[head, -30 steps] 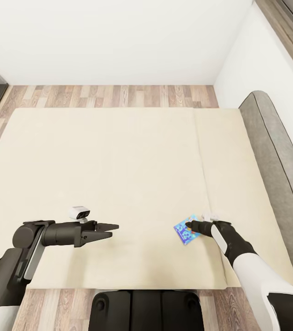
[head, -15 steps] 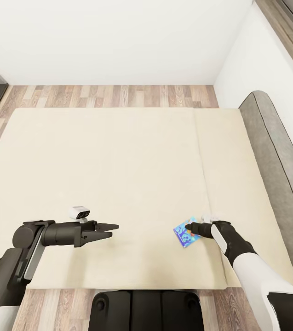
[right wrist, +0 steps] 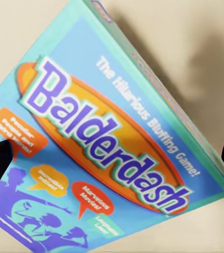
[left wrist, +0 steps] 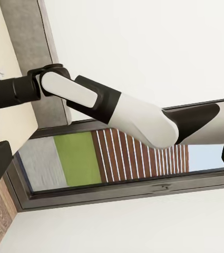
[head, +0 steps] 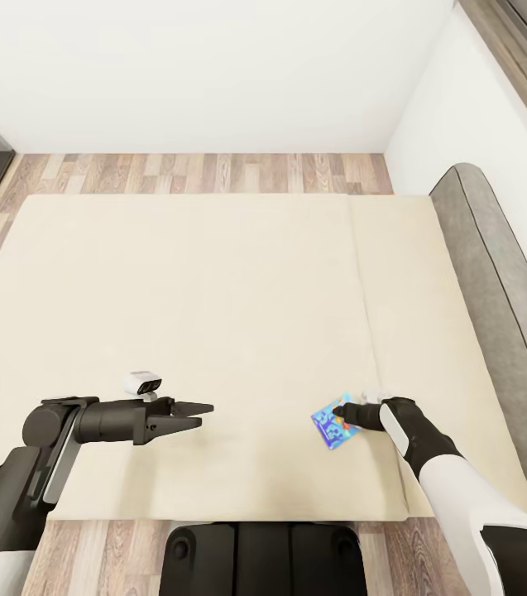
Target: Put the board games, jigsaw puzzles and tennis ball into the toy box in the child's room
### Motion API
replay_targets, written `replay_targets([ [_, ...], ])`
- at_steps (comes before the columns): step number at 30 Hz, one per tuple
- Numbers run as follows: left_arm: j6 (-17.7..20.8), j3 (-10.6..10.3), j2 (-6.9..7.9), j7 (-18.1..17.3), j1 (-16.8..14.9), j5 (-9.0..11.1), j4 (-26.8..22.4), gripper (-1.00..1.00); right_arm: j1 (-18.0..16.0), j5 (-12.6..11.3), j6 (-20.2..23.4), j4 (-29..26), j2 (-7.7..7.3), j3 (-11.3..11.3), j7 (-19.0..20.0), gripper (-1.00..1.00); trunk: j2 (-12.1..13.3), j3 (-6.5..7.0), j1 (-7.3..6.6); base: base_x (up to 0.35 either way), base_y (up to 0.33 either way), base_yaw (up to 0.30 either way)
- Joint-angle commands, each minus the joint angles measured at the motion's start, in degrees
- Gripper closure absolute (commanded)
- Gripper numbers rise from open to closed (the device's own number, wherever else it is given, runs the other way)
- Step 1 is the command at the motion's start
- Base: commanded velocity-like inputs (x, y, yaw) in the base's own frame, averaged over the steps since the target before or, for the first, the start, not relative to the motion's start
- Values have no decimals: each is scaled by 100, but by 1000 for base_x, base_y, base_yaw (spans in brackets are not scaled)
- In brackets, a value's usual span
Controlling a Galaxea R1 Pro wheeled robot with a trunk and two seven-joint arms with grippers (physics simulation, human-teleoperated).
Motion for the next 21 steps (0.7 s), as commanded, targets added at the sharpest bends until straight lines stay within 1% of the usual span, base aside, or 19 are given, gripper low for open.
replay_targets([
  [1,61,-1,2,-21,-2,-3,-2,-100,2,89,42,327,2,-21,20,-100,-7,-7,4,0,0,0],
  [10,61,-1,2,-21,-2,-3,-2,-100,1,86,218,327,0,-21,28,-100,-7,-7,4,0,0,0],
  [21,61,4,2,-21,-2,-3,-2,-100,1,70,312,327,1,-29,47,-100,-7,-7,4,0,0,0],
])
